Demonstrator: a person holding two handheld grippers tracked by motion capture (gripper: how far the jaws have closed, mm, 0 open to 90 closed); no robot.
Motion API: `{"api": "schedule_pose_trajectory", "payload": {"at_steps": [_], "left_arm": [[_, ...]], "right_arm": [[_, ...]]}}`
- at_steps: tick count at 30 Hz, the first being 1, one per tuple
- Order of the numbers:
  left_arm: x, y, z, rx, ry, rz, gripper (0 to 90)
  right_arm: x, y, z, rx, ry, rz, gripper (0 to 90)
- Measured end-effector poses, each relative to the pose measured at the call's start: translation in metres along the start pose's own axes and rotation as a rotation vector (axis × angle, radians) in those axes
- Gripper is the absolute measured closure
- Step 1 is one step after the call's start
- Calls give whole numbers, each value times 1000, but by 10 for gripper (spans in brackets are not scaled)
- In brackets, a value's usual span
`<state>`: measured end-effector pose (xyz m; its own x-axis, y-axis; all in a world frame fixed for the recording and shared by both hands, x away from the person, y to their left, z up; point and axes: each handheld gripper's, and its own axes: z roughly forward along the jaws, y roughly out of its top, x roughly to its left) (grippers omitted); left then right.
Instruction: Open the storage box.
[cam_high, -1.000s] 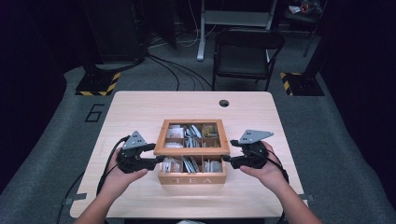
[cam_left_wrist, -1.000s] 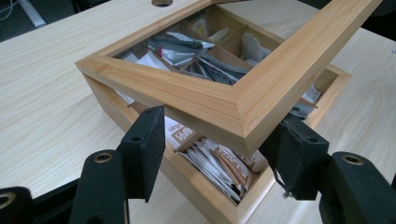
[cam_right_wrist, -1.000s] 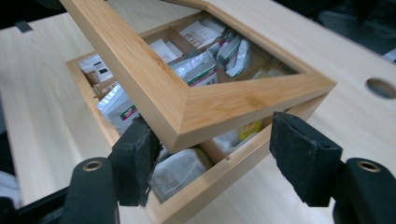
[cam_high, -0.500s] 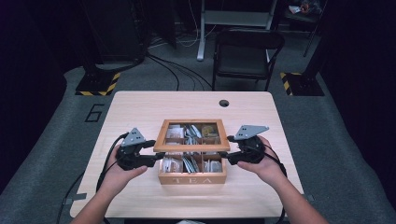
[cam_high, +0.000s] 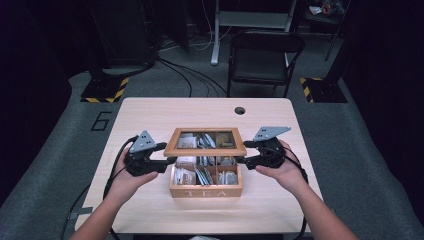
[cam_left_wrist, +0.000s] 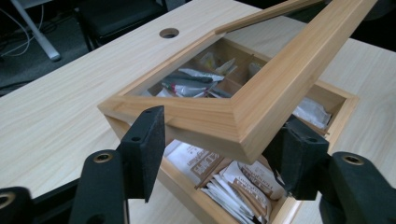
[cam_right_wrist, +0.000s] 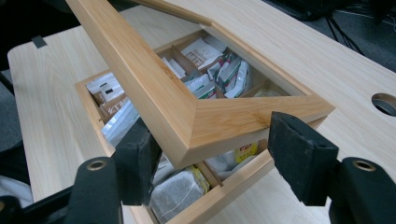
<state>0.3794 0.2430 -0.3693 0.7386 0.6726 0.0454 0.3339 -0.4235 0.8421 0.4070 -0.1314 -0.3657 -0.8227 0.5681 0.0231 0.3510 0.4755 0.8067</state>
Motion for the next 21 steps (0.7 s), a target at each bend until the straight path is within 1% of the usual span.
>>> {"api": "schedule_pose_trajectory", "payload": {"at_steps": [2,3,4,5,7,9,11,12,13,14,15,16,17,18,19,21], "left_arm": [[3,3,0,-3,-8,-8,399],[3,4,-1,2,-13,-9,402],[4,5,-1,5,-13,-4,408],[5,6,-2,8,-12,2,414],[6,8,-1,0,-12,-7,418],[8,11,-2,-1,-14,-14,419],[10,15,-2,-6,-13,-17,424],[11,17,-2,-10,-14,-18,427],[12,18,-3,-11,-12,-18,431],[13,20,-3,-17,-5,-19,435],[15,23,-3,-17,5,-15,446],[17,26,-3,-13,1,-22,458],[17,27,-2,-17,2,-23,459],[19,29,-3,-10,1,-23,459],[20,30,-3,-13,2,-24,461],[22,33,-2,-14,0,-30,463]], "right_arm": [[-2,1,0,-11,3,6,358],[-3,2,0,-11,1,0,362],[-4,3,0,-14,-2,8,363],[-5,3,1,-15,-2,4,363],[-7,4,2,-16,-7,6,367],[-9,4,3,-28,-8,8,379],[-13,5,3,-39,-11,-1,388],[-13,5,4,-45,-18,3,410],[-15,5,4,-43,-35,-9,416],[-16,5,5,-37,-40,-19,416],[-18,6,7,-39,-50,-14,416],[-20,6,8,-34,-54,-19,417],[-22,6,10,-29,-66,-11,417],[-23,7,11,-26,-68,-14,418],[-24,7,12,-29,-72,-2,423],[-28,8,15,-31,-74,-7,431]]}}
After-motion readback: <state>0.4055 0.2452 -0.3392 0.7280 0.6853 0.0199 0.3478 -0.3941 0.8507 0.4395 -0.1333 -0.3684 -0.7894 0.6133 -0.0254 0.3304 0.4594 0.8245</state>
